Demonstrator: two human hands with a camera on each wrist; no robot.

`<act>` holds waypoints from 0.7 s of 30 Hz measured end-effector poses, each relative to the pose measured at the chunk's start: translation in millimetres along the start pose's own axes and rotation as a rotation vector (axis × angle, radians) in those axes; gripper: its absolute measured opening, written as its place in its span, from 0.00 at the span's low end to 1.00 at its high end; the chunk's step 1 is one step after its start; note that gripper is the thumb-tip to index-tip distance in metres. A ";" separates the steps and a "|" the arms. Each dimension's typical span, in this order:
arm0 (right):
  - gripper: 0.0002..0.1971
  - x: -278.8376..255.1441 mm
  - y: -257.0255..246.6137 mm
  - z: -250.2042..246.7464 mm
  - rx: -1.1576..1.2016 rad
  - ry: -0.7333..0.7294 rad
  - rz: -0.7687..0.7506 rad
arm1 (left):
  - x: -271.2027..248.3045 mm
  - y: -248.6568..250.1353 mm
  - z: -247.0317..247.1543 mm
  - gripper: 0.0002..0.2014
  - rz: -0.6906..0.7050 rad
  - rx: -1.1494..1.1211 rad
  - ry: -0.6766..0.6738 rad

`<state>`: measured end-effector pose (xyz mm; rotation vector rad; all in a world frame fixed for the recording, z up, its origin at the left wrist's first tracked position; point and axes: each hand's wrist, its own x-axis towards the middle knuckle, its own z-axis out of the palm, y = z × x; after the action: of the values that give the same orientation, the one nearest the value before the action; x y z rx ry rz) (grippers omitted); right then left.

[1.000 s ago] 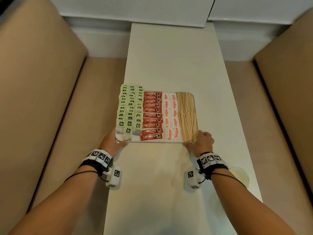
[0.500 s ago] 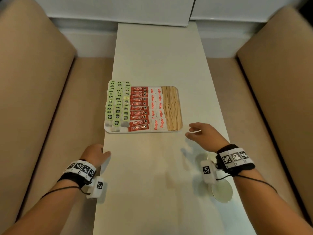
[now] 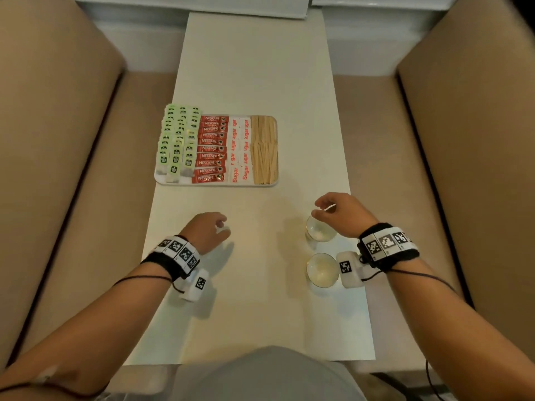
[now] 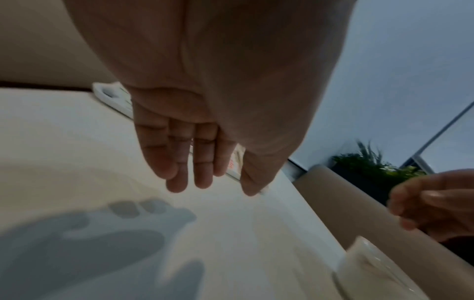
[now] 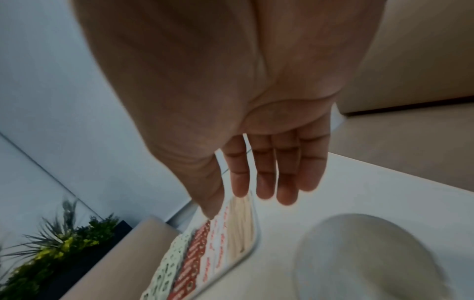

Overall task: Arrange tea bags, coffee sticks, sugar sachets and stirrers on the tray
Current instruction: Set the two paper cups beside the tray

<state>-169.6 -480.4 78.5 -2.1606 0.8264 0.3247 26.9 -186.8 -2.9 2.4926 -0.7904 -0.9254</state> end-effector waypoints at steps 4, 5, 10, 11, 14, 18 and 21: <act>0.15 4.3 42.7 -0.1 0.047 0.104 0.128 | -10.0 51.6 37.3 0.22 0.073 -0.067 0.006; 0.16 6.3 51.7 1.2 0.054 0.117 0.159 | -12.0 63.2 45.4 0.23 0.080 -0.079 -0.007; 0.26 13.5 75.2 14.9 0.048 -0.051 0.221 | -19.1 109.7 77.8 0.26 0.113 -0.145 -0.053; 0.26 15.3 77.0 17.4 0.060 -0.076 0.217 | -20.1 116.8 82.4 0.26 0.119 -0.158 -0.052; 0.19 17.6 79.5 21.1 0.050 -0.117 0.174 | -22.5 134.5 91.2 0.28 0.127 -0.204 -0.038; 0.10 15.7 78.0 14.6 -0.011 -0.122 0.117 | -21.8 151.5 93.7 0.33 0.086 -0.233 -0.064; 0.11 8.3 69.2 1.8 0.014 -0.122 0.046 | -21.0 164.7 92.6 0.41 0.119 -0.222 -0.040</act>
<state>-208.5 -516.1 32.9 -2.0886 0.8074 0.4674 -111.2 -314.6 24.2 2.2189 -0.7926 -0.9674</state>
